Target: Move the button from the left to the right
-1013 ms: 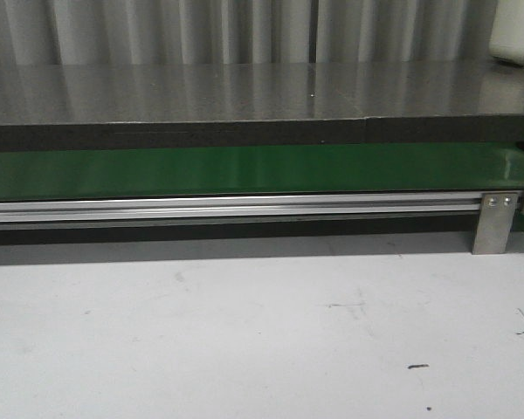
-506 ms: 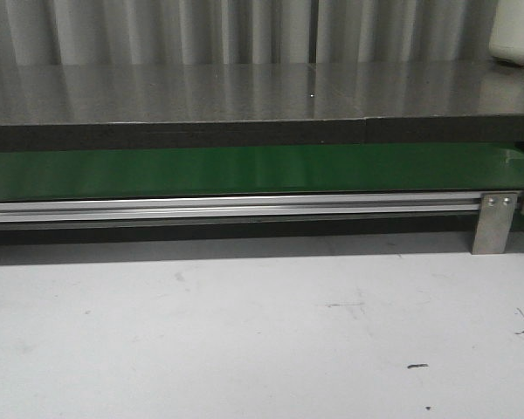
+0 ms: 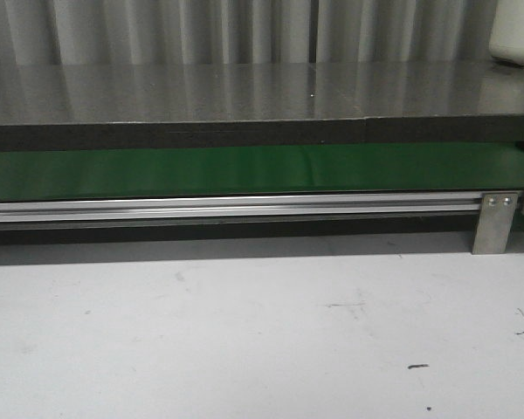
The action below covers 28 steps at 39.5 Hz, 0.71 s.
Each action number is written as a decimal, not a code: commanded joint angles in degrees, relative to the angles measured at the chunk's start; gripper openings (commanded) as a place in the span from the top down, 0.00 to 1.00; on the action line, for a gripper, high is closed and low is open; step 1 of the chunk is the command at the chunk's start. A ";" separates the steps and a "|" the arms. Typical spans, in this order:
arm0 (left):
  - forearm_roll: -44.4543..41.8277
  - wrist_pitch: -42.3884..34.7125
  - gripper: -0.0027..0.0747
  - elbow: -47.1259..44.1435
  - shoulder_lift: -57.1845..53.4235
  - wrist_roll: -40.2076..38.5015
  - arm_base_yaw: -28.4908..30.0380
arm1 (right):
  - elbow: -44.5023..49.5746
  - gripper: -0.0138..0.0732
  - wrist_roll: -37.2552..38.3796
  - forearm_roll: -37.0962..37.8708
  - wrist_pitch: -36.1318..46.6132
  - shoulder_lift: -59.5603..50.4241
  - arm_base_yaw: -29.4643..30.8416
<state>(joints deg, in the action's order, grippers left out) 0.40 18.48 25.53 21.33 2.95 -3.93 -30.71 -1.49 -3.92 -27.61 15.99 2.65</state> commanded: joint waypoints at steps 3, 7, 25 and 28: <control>0.00 -4.37 0.88 2.16 0.70 -0.50 -0.31 | -2.15 0.72 0.06 0.25 4.98 1.01 0.24; 0.00 -4.37 0.61 2.16 0.70 -0.50 -0.31 | -2.15 0.48 0.06 0.25 5.42 1.01 0.24; 0.00 -8.20 0.13 2.16 0.70 -0.50 -0.31 | -2.15 0.13 0.06 0.25 11.08 1.01 0.24; 0.00 -8.20 0.16 2.16 0.70 -0.50 -0.31 | -2.15 0.13 0.06 0.25 11.08 1.01 0.24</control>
<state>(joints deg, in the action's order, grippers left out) 0.40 15.29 25.53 21.33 2.95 -3.93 -30.84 -1.36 -3.92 -21.91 15.99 2.65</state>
